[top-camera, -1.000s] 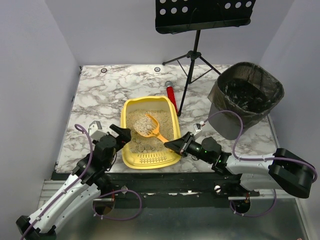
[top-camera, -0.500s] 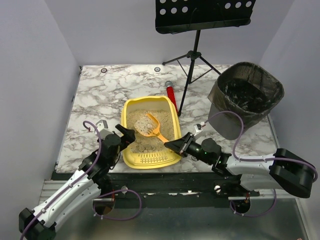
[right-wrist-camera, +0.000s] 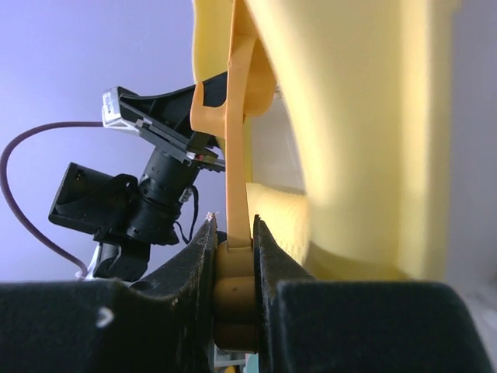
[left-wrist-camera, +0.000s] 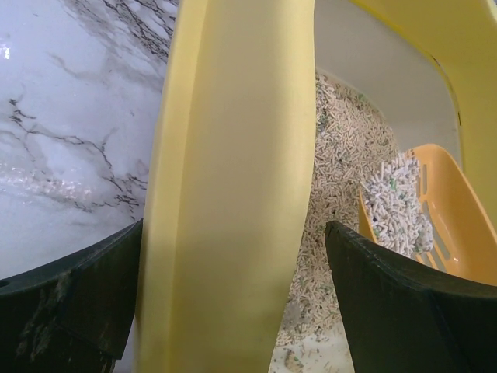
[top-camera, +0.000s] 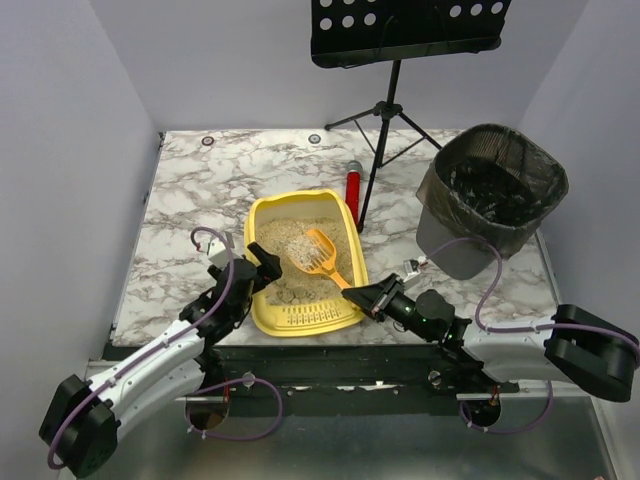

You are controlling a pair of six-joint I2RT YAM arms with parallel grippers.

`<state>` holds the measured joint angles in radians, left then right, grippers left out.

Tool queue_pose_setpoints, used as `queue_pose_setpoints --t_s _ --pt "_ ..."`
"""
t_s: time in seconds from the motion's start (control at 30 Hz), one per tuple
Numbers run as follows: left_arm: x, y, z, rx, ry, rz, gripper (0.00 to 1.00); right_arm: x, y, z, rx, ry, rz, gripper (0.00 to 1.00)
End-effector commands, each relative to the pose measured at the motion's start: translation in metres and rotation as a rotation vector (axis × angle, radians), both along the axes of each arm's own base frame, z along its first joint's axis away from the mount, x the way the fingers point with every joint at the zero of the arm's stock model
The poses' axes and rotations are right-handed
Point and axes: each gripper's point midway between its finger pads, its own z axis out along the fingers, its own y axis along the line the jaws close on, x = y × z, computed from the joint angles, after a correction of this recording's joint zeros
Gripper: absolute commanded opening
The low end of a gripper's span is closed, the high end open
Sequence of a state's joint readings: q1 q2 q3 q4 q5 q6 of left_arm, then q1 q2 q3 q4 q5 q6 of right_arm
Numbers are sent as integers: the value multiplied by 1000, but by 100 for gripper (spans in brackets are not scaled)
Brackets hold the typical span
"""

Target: Clean the litter box

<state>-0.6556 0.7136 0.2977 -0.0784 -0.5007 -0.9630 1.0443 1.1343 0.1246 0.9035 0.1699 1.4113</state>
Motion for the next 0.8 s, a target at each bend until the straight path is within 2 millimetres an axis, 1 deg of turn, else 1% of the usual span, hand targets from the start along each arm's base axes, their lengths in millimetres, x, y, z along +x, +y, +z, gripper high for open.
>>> queue_pose_setpoints --t_s 0.0,0.03,0.1,0.13,0.2,0.23,0.27,0.3,0.33,0.4,0.43,0.47,0.5,0.57,0.6,0.63,0.7,0.77 --pt "21 -47 57 -113 -166 -158 99 8 -20 6 93 11 -107 1" --pt "23 -51 55 -99 -164 -178 99 7 -20 -3 57 29 -105 1" --pt "27 -61 63 -99 -198 -221 99 7 -20 -1 45 22 -109 1" --pt "28 -65 61 -79 -197 -249 99 8 -23 1 46 20 -119 1" --pt "31 -70 67 -60 -221 -280 99 11 -33 -6 38 33 -167 1" --pt "32 -70 67 -18 -236 -299 98 11 -38 -4 49 41 -184 1" --pt "33 -69 69 -12 -239 -292 98 12 -40 -4 47 46 -193 1" --pt "33 -66 65 -1 -229 -280 97 12 -39 2 49 36 -192 1" --pt "32 -64 68 -2 -238 -275 96 12 -39 -6 0 45 -191 1" --pt "31 -56 61 10 -217 -239 96 14 -39 7 9 30 -200 1" --pt "30 -54 63 5 -216 -228 96 15 -41 5 -5 27 -207 1" --pt "30 -50 64 3 -209 -210 95 15 -44 12 18 13 -214 1" --pt "26 -44 54 17 -164 -191 95 15 -46 14 23 7 -221 1" --pt "22 -36 52 13 -132 -154 94 15 -48 13 17 5 -224 1" --pt "17 -32 42 20 -90 -140 92 13 -48 15 18 3 -219 1" --pt "15 -30 43 11 -88 -135 91 14 -49 12 3 20 -223 1" --pt "7 -26 27 39 -32 -144 88 12 -48 11 -6 25 -216 1" --pt "3 -24 23 53 -10 -147 86 12 -48 10 -3 31 -210 1"
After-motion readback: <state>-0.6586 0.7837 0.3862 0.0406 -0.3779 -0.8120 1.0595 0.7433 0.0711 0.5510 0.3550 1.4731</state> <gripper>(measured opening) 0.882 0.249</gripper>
